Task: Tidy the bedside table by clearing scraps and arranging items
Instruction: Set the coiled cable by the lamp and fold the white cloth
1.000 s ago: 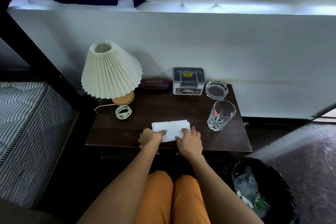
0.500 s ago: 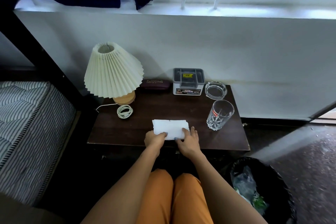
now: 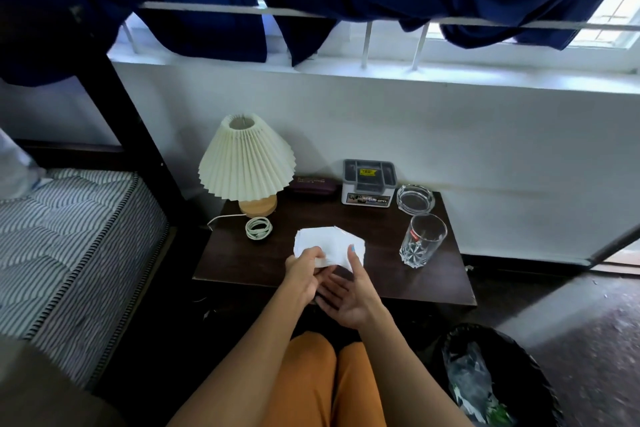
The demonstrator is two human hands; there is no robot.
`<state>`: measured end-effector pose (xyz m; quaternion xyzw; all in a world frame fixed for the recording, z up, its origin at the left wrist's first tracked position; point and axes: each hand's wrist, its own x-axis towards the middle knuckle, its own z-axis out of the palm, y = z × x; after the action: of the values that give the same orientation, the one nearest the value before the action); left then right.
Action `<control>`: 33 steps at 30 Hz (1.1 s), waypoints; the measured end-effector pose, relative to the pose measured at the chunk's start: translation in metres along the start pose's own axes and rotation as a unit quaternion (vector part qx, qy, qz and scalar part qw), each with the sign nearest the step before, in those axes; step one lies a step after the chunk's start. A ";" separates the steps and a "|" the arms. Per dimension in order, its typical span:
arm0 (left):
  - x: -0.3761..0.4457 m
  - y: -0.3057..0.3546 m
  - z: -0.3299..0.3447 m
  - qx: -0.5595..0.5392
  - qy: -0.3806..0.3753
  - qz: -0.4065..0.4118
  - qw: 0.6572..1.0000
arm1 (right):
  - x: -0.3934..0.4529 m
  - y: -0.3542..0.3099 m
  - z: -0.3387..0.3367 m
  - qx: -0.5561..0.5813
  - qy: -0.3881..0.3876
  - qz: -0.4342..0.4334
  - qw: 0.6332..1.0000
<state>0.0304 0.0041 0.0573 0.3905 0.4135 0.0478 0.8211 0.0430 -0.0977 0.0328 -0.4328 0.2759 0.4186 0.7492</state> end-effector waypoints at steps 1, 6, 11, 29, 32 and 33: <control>-0.003 0.002 -0.003 0.006 -0.010 -0.004 1.000 | -0.004 -0.001 0.004 0.020 -0.004 -0.014 1.000; -0.015 0.005 -0.019 0.037 -0.022 -0.010 0.999 | -0.020 -0.005 0.021 0.012 0.071 -0.101 0.992; -0.023 0.001 -0.027 0.092 0.007 0.041 0.995 | -0.032 0.001 0.028 -0.052 0.154 -0.198 0.967; -0.041 0.009 -0.012 0.254 0.011 0.179 0.950 | -0.048 0.005 0.044 -0.526 0.144 -0.398 0.737; -0.039 0.011 -0.008 0.224 0.011 0.169 0.960 | -0.044 0.004 0.046 -0.529 0.105 -0.385 0.749; -0.037 0.011 -0.009 0.211 0.010 0.158 0.964 | -0.044 0.004 0.046 -0.530 0.096 -0.379 0.752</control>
<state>0.0026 0.0023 0.0851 0.6151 0.3554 0.0926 0.6977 0.0200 -0.0728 0.0868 -0.8677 -0.1065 0.1356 0.4662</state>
